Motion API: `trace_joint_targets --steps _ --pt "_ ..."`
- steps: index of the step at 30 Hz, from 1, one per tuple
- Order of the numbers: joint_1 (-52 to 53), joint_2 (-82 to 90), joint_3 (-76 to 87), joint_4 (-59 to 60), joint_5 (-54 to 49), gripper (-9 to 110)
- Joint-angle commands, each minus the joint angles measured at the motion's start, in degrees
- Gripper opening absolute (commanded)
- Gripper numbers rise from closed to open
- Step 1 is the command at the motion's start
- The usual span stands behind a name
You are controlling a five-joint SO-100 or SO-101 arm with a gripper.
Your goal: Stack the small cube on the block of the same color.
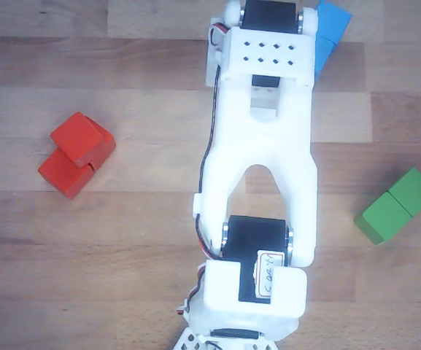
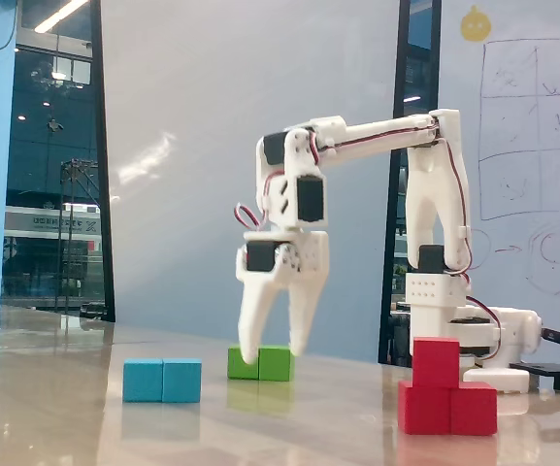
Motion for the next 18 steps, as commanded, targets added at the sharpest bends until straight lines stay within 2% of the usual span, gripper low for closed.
trace_joint_targets --steps 1,11,18 --pt "-0.09 11.07 3.60 -0.62 0.00 28" --pt "-0.62 32.96 22.32 -1.85 0.09 28" --pt "-0.09 45.18 36.74 -17.49 0.09 23"
